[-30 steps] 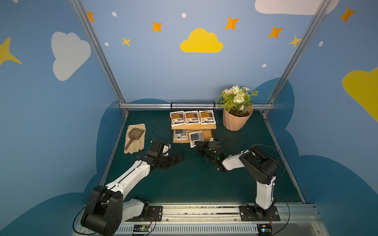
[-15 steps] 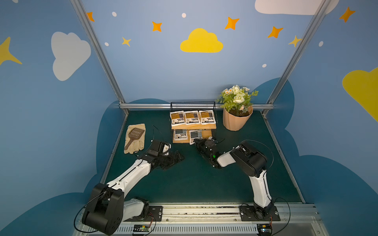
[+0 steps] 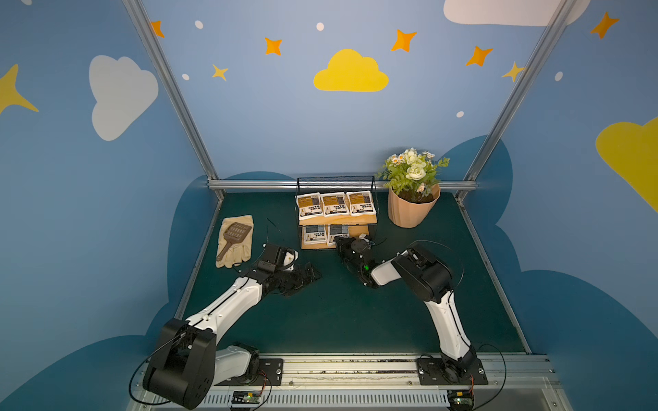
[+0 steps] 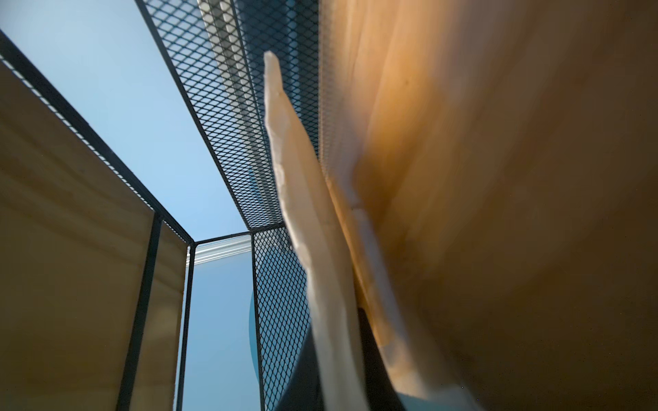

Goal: Place the bagged coffee beans on the shelf by color
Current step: Place the bagged coffee beans on the shelf.

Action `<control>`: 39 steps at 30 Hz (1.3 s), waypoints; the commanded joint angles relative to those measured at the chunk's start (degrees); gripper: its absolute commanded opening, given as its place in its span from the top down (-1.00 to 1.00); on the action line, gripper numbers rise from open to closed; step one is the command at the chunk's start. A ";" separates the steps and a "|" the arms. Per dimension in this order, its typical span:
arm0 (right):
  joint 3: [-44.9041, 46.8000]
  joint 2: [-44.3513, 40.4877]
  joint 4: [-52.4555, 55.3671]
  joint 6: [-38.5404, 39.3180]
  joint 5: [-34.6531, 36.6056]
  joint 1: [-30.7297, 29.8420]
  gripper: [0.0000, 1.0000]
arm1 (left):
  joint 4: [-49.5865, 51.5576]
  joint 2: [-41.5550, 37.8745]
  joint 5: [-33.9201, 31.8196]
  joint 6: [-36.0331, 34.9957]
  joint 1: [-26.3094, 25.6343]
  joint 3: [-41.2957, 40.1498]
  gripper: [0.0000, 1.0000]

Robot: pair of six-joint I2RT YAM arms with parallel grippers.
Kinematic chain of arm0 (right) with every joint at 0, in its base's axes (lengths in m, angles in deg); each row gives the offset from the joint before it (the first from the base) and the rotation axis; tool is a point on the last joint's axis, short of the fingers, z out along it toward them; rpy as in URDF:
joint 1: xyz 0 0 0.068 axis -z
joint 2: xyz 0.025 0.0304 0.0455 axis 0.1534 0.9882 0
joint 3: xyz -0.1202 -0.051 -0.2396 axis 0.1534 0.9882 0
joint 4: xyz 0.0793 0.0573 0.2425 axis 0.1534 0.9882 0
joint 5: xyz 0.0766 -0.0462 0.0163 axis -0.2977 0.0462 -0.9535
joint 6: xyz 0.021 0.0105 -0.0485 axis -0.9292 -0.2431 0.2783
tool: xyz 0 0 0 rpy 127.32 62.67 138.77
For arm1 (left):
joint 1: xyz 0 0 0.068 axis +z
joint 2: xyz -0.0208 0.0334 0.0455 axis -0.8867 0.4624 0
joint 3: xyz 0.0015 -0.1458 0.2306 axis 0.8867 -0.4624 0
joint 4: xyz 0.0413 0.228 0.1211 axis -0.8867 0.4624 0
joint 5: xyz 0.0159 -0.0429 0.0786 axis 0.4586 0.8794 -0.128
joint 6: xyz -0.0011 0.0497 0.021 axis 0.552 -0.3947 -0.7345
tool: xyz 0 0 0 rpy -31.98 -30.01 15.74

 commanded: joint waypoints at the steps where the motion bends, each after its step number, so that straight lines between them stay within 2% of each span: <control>1: -2.25 1.72 0.92 -0.08 1.53 0.39 1.00 | 0.68 -0.50 0.93 -0.71 0.25 0.44 -1.00; 4: -3.39 2.21 2.67 0.19 2.17 0.65 0.99 | 0.53 -0.53 1.07 -0.61 0.31 0.27 -1.00; 5: -3.67 2.21 3.30 0.29 2.13 0.74 0.91 | 0.58 -0.64 1.17 -0.61 0.23 0.23 -1.00; 8: -4.07 2.09 4.75 0.75 2.38 0.94 0.52 | 0.47 -0.95 1.09 -0.52 0.23 -0.02 -1.00; 12: -3.35 1.31 5.18 1.10 2.75 0.82 0.13 | 0.26 -1.45 1.13 -0.17 0.24 -0.36 -1.00; 17: -1.37 -0.01 5.23 1.18 3.18 0.49 -0.21 | 0.27 -1.88 1.12 0.03 0.28 -0.42 -1.00; 26: 2.59 -2.17 2.39 0.49 3.85 -0.07 -0.28 | 0.06 -2.01 1.30 0.36 0.24 -0.56 -1.00; 33: 1.83 -1.93 2.33 0.23 4.45 0.73 -0.29 | 0.05 -1.92 1.34 0.65 0.29 -0.57 -1.00; 39: 0.67 -3.93 9.38 0.14 7.13 1.06 -0.42 | 0.09 -1.80 1.34 0.79 0.23 -0.50 -1.00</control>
